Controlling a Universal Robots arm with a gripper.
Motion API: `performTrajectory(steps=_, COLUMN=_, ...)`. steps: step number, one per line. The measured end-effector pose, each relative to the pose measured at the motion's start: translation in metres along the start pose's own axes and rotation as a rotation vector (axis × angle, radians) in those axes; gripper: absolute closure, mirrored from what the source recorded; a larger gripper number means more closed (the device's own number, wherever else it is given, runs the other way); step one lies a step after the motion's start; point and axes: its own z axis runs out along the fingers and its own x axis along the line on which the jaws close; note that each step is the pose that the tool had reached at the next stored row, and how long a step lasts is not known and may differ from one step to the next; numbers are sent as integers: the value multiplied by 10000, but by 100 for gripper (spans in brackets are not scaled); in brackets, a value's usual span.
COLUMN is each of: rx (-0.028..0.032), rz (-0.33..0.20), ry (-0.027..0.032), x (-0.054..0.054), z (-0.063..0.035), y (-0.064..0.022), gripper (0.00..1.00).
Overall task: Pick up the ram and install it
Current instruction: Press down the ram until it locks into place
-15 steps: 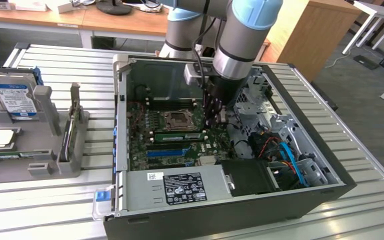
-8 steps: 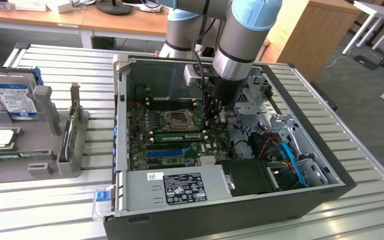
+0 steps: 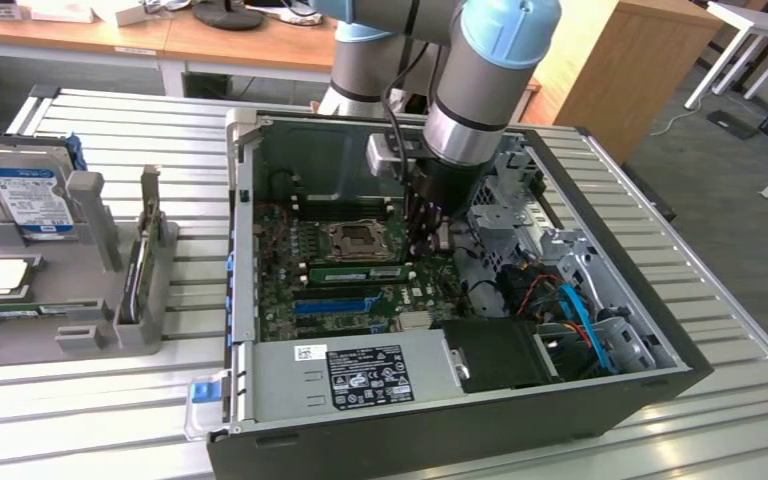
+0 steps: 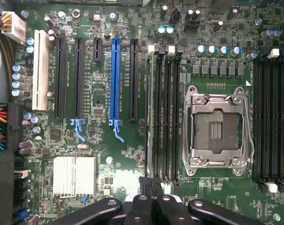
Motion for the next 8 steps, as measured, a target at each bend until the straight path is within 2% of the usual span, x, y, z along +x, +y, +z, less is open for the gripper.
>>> performTrajectory(steps=8, rx=0, rz=1, ry=0, x=-30, z=10, y=0, gripper=89)
